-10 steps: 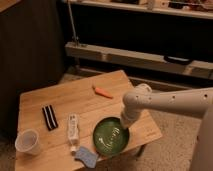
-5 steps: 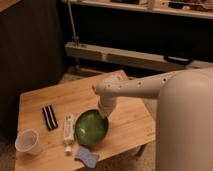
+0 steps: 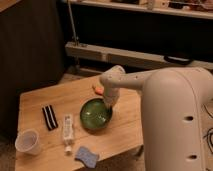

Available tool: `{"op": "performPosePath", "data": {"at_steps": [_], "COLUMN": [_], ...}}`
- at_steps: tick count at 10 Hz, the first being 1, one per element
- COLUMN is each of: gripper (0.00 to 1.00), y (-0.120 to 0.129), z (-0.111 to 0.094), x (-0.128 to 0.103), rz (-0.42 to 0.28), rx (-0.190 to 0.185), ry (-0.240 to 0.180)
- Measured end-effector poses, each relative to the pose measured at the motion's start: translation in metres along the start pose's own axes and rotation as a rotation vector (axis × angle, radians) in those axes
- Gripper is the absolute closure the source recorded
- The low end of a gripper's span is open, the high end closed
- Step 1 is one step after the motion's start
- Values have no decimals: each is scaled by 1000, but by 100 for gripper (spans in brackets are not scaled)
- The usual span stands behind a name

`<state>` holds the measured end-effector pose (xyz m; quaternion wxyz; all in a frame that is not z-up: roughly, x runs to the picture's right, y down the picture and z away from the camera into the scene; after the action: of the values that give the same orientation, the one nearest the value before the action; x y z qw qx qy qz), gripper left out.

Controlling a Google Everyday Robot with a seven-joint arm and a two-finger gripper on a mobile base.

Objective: Drag the ceramic bowl in a circle

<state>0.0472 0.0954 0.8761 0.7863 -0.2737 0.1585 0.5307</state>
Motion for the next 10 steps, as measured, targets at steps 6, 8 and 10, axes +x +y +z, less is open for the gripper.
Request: {"op": "performPosePath", "data": {"at_steps": [6, 8, 10], "gripper": [100, 100, 100], "y": [-103, -86, -52], "z": [-10, -15, -19], "x": [100, 137, 164], "rz": [104, 60, 13], "rx": [38, 19, 2], "ry": [-6, -11, -11]}}
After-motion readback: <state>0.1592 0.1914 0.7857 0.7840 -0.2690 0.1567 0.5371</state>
